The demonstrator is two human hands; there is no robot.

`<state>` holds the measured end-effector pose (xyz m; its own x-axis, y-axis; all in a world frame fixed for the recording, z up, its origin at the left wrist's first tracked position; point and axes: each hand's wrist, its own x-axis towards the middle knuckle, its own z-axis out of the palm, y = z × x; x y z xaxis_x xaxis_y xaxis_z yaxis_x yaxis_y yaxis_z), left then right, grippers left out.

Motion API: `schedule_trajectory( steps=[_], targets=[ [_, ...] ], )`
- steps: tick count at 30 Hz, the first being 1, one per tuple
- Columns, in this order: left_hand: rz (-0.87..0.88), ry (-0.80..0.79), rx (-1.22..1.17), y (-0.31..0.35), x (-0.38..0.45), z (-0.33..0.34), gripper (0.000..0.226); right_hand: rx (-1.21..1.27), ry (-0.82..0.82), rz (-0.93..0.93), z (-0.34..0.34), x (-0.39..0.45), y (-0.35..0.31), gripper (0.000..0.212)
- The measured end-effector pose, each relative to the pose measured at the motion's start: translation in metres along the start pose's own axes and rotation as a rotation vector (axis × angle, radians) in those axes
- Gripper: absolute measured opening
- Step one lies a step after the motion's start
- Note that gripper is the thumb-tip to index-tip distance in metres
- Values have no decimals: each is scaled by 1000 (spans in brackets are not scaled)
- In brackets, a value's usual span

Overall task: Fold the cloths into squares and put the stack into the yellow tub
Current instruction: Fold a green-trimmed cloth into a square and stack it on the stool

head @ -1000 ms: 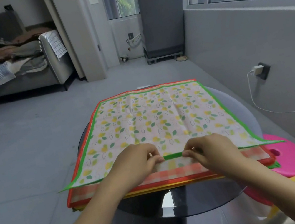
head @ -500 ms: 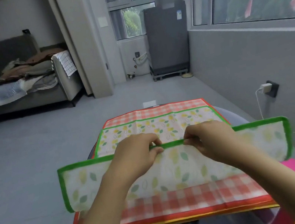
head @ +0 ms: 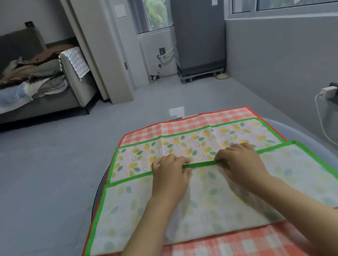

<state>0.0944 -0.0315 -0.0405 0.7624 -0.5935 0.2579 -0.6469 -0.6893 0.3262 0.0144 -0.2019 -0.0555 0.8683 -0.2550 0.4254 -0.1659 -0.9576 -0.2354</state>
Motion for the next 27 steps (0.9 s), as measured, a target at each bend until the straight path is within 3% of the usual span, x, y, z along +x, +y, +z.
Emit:
schedule_trajectory(
  steps=[6, 11, 13, 16, 18, 23, 27],
  targets=[
    [13, -40, -3, 20, -16, 19, 45, 8, 6, -3, 16, -9, 15, 14],
    [-21, -298, 61, 35, -40, 36, 55, -72, 39, -20, 18, -12, 8, 17],
    [-23, -312, 94, 33, -43, 41, 56, -42, -36, 18, 14, -20, -4, 33],
    [-16, -316, 131, 32, -43, 43, 57, 44, -297, 82, 11, -40, -11, 74],
    [-18, -316, 151, 32, -43, 43, 56, -12, -362, 96, 10, -49, 0, 86],
    [-16, -318, 145, 30, -44, 42, 55, -104, -411, 246, -12, -56, 50, 58],
    [-15, -324, 144, 31, -45, 42, 55, -142, -414, 331, -26, -64, 75, 56]
  ],
)
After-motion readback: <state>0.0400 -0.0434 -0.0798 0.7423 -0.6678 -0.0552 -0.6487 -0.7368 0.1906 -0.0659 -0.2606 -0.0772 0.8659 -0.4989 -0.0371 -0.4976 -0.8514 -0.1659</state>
